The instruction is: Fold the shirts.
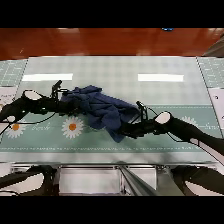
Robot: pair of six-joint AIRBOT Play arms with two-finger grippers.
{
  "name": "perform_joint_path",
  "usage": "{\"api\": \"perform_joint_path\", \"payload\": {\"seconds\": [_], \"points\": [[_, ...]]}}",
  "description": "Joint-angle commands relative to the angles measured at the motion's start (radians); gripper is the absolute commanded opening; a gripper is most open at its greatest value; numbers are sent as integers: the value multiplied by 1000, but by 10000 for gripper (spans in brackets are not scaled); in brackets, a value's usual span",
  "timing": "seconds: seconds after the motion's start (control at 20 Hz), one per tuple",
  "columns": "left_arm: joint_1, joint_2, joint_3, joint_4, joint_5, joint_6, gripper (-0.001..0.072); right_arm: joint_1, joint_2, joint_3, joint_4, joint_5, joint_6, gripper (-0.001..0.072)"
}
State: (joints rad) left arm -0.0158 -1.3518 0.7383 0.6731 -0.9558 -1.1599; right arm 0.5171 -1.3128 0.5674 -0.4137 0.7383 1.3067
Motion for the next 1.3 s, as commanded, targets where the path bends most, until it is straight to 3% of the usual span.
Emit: {"api": "perform_joint_path", "payload": {"seconds": [0.0, 0.05, 0.1, 0.15, 0.3, 0.45, 0.6, 0.9, 1.25], "points": [[1, 0, 0, -7, 5, 22, 21, 37, -88, 71, 97, 7, -98, 200], [2, 0, 0, -17, 3, 22, 21, 48, -96, 94, 97, 18, -145, 26], [8, 4, 3, -31, -9, 22, 21, 48, -85, 122, 88, 58, -215, 25], [21, 19, 12, -45, -32, 24, 21, 33, -50, 151, 29, 96, -220, 25], [87, 145, 71, -141, -79, 60, 21, -94, 138, 286, -330, 179, -27, 24], [198, 295, 230, -267, -61, 60, 21, -297, 319, 546, -603, 349, 85, 24], [292, 431, 446, -263, -55, 45, 21, -388, 465, 785, -710, 362, 89, 24], [360, 599, 842, -262, -53, 3, 21, -397, 496, 1259, -891, 626, 101, 24], [484, 771, 974, -41, -67, -65, 21, -397, 603, 1336, -1007, 848, 194, 24]]}}
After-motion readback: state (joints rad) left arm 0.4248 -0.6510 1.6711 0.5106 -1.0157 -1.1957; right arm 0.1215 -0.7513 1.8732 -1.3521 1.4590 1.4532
